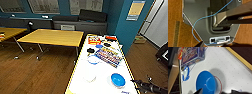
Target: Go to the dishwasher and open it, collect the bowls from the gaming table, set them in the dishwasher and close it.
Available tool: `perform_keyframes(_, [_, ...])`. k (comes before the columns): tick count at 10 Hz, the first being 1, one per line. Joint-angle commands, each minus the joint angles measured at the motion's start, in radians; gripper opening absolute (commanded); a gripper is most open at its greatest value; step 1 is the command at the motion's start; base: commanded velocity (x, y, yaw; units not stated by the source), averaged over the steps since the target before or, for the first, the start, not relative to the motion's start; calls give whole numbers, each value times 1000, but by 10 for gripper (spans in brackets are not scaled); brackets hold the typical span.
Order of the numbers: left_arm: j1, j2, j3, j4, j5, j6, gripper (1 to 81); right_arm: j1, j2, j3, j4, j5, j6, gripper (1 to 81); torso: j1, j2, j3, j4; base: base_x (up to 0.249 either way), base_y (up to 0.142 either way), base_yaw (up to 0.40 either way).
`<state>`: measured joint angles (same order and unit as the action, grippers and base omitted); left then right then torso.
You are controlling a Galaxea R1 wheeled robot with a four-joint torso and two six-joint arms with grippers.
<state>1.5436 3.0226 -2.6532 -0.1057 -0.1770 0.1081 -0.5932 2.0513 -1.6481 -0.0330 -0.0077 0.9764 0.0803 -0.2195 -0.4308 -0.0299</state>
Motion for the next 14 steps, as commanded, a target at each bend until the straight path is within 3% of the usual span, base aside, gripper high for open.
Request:
perform_keyframes(1, [-4, 0, 2, -8, 65, 2, 811, 109, 16, -67, 31, -14, 12, 811, 0, 0, 0, 0, 0, 0, 0])
perform_keyframes(14, [-4, -2, -5, -19, 64, 2, 811, 89, 253, -363, 62, -14, 25, 811, 0, 1, 0, 0, 0, 0, 0])
